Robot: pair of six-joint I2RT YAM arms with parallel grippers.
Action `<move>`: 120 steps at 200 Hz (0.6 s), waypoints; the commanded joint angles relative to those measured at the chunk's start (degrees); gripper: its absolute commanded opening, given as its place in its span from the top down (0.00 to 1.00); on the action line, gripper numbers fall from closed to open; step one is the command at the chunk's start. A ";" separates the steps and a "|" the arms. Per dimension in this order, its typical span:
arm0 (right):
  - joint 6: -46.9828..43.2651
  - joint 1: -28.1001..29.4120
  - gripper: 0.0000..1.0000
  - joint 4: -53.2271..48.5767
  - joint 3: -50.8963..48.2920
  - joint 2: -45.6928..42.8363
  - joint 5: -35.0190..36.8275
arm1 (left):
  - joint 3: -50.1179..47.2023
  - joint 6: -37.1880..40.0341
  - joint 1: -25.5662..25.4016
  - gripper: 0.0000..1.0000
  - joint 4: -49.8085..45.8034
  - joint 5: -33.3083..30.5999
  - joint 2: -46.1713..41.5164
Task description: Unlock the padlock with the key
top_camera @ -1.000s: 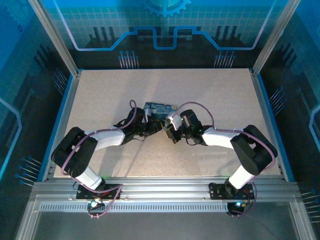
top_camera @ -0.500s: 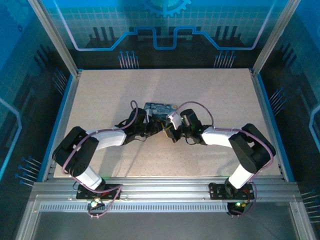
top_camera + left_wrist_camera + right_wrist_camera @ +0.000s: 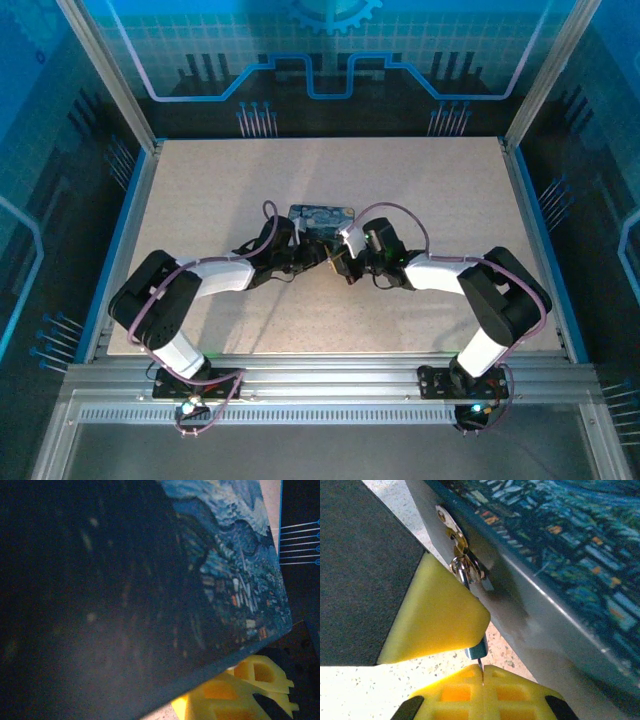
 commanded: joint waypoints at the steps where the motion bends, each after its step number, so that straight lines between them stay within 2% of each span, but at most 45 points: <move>1: 0.23 0.67 1.00 9.00 -0.01 -0.56 0.23 | 0.61 -0.91 -2.40 0.77 -0.35 5.07 2.43; 41: -0.85 0.64 1.00 6.62 -0.23 0.22 0.31 | 0.57 -1.96 -2.57 0.71 1.54 5.35 4.51; 120: -0.98 0.50 1.00 -1.84 0.68 1.72 -1.46 | -1.52 -1.91 -2.42 0.47 0.50 3.69 1.43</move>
